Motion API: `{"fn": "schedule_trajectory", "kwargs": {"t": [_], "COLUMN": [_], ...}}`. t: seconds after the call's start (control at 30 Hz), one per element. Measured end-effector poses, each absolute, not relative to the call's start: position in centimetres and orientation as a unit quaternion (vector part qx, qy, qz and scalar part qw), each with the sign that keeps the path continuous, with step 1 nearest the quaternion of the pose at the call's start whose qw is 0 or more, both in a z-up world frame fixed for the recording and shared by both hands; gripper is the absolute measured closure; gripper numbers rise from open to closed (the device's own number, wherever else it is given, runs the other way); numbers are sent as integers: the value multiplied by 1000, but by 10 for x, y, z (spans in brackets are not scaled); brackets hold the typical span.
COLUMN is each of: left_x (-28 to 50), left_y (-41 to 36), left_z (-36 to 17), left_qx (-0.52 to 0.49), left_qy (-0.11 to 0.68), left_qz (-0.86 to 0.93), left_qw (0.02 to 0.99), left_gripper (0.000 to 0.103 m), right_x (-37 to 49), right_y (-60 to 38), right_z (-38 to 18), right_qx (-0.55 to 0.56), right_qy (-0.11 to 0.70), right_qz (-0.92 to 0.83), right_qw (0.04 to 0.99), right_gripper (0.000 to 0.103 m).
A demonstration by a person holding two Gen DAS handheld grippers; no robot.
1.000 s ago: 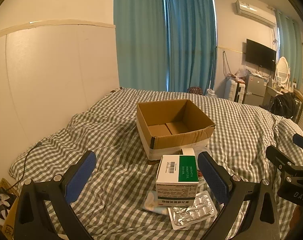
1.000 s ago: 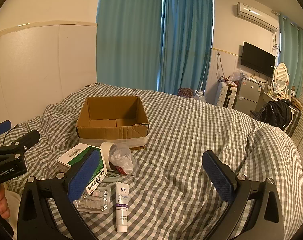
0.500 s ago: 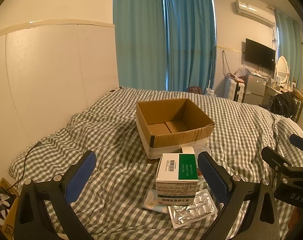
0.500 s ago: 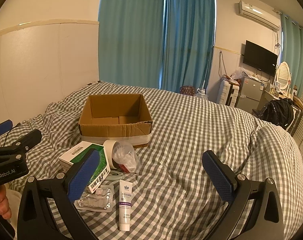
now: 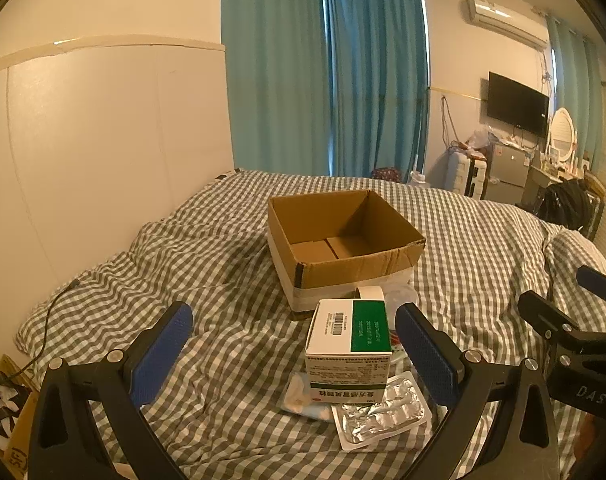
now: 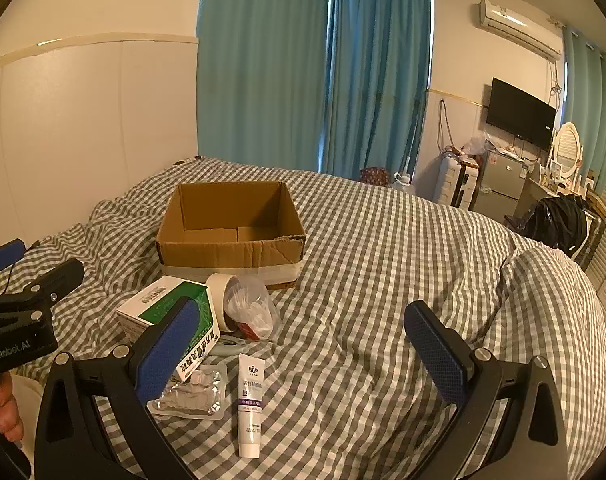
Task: Organize objects
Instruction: 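Move both tools toward the white-and-green medicine box and toothpaste tube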
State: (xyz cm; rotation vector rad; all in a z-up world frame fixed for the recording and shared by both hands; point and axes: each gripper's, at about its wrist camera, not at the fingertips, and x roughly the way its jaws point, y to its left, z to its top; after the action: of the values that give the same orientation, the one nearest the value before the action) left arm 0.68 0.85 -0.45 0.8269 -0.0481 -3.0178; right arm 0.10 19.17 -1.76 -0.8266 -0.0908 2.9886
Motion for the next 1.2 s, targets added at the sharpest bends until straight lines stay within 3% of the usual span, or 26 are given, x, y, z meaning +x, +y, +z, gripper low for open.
{"fn": "schedule_trajectory", "kwargs": {"t": [1.2], "left_x": [-14], "left_y": [22], "left_z": [-50], "left_qx": [328], "left_qy": [-33], "left_qz": [-944], "left_qw": [-23], "left_gripper": [0], "right_x": [-17], "right_y": [205], "right_z": [-44], "right_qx": [-310], "right_qy": [-30], "right_qz": [950], "right_qw": [34], "right_gripper": [5]}}
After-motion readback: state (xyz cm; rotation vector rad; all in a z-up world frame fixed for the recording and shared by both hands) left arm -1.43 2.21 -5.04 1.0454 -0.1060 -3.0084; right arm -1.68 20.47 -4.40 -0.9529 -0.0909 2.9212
